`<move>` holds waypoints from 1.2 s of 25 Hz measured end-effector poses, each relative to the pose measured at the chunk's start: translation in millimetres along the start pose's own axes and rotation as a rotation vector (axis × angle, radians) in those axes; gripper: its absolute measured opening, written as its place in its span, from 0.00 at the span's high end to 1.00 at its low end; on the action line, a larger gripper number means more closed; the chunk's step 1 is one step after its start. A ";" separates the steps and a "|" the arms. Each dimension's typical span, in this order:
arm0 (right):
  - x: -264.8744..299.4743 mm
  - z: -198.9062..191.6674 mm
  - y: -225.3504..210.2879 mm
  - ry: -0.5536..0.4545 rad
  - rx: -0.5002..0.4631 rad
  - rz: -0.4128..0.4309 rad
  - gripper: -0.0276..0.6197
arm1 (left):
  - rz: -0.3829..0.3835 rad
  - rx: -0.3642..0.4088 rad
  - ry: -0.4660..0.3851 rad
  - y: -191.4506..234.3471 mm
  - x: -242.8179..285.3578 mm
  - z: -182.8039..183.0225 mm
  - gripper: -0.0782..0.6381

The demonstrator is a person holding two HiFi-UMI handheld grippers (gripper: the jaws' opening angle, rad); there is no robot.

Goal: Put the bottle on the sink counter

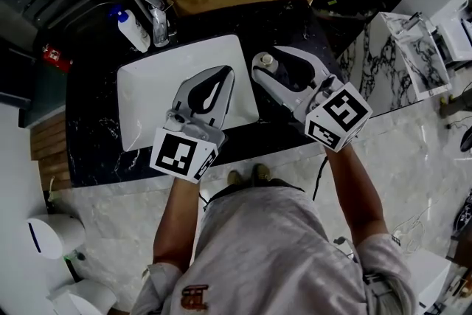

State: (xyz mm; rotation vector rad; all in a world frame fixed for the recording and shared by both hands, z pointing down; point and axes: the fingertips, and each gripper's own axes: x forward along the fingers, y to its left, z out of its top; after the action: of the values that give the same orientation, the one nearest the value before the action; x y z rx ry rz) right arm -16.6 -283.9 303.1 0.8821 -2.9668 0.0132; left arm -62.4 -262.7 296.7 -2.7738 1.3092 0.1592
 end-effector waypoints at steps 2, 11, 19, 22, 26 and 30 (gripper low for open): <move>0.1 5.5 6.5 -0.021 -0.005 0.011 0.74 | -0.005 0.004 -0.008 -2.8 -1.2 7.0 0.89; -3.1 24.7 24.9 -0.093 -0.039 0.013 0.94 | -0.013 0.016 -0.020 -8.7 -7.2 21.9 0.89; -7.8 32.6 34.1 -0.117 -0.064 0.000 0.95 | -0.033 0.031 -0.039 -15.5 -8.2 33.8 0.89; -9.1 33.1 36.8 -0.119 -0.067 -0.004 0.95 | -0.038 0.028 -0.038 -17.5 -7.9 33.0 0.89; -13.1 30.7 39.2 -0.109 -0.077 -0.012 0.96 | -0.046 0.023 -0.037 -22.6 -7.2 32.1 0.89; -16.3 30.6 42.6 -0.100 -0.088 -0.008 0.96 | -0.051 0.020 -0.039 -26.6 -7.1 33.2 0.89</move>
State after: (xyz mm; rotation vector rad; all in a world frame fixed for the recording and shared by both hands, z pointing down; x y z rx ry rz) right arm -27.5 -240.0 271.9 0.9090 -3.0282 -0.1650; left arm -48.5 -236.9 265.2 -2.7697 1.2230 0.1951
